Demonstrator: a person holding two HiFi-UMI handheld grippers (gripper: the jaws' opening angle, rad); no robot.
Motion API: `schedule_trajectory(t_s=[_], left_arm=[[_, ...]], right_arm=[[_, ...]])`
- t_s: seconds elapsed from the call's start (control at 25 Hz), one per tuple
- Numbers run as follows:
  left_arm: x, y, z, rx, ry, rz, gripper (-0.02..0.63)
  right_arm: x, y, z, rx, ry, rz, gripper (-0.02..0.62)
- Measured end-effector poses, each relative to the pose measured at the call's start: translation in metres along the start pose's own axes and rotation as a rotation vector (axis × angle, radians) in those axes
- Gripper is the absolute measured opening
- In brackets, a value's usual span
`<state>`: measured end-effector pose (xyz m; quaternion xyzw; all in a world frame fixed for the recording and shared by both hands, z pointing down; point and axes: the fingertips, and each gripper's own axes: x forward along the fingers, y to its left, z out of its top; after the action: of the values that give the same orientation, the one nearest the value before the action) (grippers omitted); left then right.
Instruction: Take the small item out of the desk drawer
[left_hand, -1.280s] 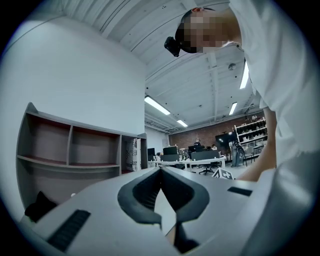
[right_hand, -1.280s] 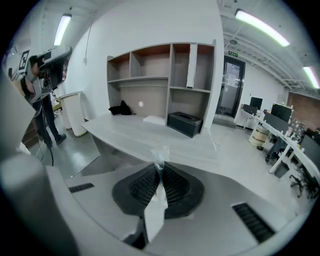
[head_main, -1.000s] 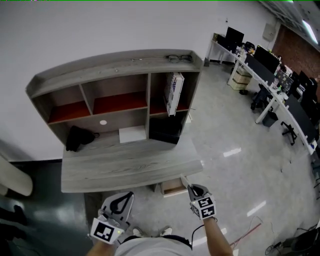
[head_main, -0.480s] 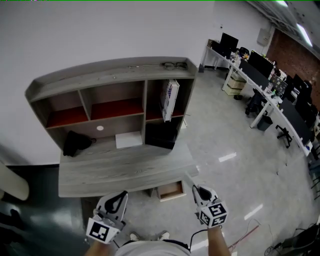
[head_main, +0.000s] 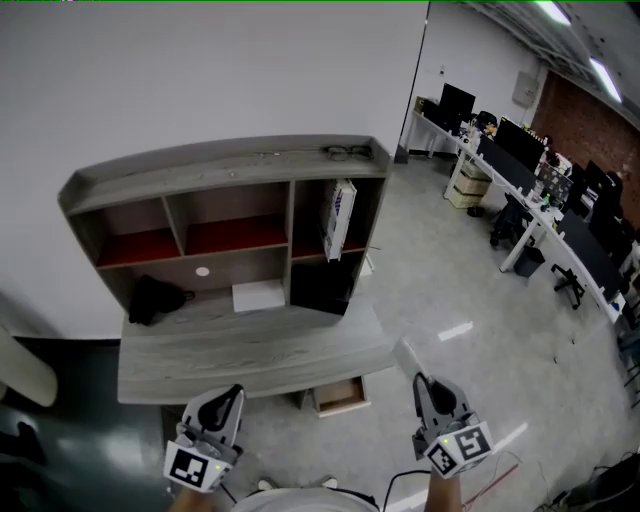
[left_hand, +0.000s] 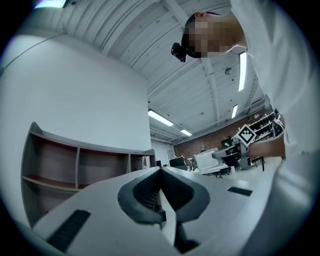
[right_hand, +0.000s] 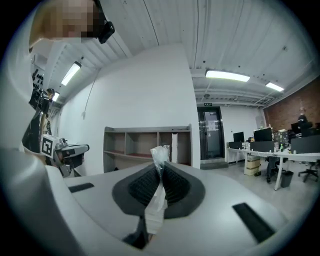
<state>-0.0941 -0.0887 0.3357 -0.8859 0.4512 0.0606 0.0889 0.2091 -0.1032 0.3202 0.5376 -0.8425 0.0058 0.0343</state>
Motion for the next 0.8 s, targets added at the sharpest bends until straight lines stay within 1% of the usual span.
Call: schedule_trajectory(t_s=[0.2,0.36,0.56,0.8], left_arm=[[-0.008,0.011,0.017,0.015,-0.034,0.045,0.015],[-0.016,0.018,0.022,0.013,-0.041,0.081,0.015],[-0.025,0.025,0.02,0.007,-0.034,0.121,0.015],[-0.03,0.023,0.018,0.002,-0.018,0.134,0.015]], right_arm=[[-0.025,-0.006,0.04,-0.011,-0.104,-0.028,0.029],[-0.047,-0.013,0.059,-0.012,-0.159,-0.067,0.029],[-0.063,-0.017,0.062,-0.022,-0.178,-0.107,0.029],[-0.069,-0.02,0.058,-0.025,-0.176,-0.127,0.029]])
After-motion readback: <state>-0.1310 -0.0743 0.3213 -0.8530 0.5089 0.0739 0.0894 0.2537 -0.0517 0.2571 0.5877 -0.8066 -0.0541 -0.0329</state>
